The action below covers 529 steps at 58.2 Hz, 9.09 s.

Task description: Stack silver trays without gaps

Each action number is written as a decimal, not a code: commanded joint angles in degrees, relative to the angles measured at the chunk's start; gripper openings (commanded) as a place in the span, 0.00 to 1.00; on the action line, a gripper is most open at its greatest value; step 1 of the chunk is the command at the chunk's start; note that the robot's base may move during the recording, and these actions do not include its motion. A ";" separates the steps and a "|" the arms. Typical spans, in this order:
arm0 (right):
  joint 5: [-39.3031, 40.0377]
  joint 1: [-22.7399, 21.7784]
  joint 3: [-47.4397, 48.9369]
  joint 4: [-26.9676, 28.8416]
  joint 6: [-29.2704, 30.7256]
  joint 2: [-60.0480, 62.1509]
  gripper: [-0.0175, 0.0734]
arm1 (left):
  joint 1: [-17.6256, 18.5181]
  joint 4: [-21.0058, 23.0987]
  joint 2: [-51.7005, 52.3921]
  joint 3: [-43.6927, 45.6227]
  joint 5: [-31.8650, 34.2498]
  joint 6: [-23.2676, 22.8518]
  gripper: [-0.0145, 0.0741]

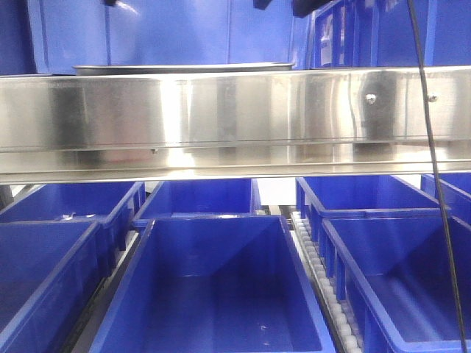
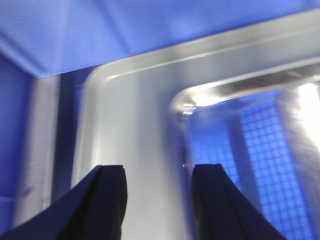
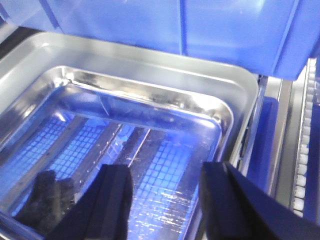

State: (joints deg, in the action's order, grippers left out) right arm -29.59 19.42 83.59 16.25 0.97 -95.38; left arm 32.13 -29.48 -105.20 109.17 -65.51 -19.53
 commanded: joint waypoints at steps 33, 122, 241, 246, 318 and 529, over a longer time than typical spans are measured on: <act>-15.77 0.05 5.03 -11.20 0.63 17.22 0.11 | -0.24 0.35 18.84 -3.08 8.86 0.84 0.14; 9.47 0.05 -48.74 -6.29 0.63 84.72 0.11 | -0.24 9.22 95.34 -66.31 28.69 -0.66 0.14; 27.03 -22.02 -83.59 -12.68 0.12 95.38 0.11 | -0.24 9.22 95.36 -66.31 28.82 -0.66 0.14; 26.50 -21.67 -83.59 -12.68 0.18 95.38 0.11 | -0.24 9.22 95.36 -66.31 28.82 -0.66 0.14; 24.25 -22.29 -83.59 -12.68 -0.97 95.38 0.11 | -0.24 9.22 95.36 -66.31 28.82 -0.66 0.14; 23.98 -22.29 -83.59 -12.68 -0.97 95.38 0.11 | -27.52 25.46 105.20 -109.17 63.54 15.91 0.14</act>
State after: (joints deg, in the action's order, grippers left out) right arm -6.26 -2.50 0.02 4.14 0.00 -0.27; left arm 4.25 -4.36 -0.21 -0.13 -3.24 -3.19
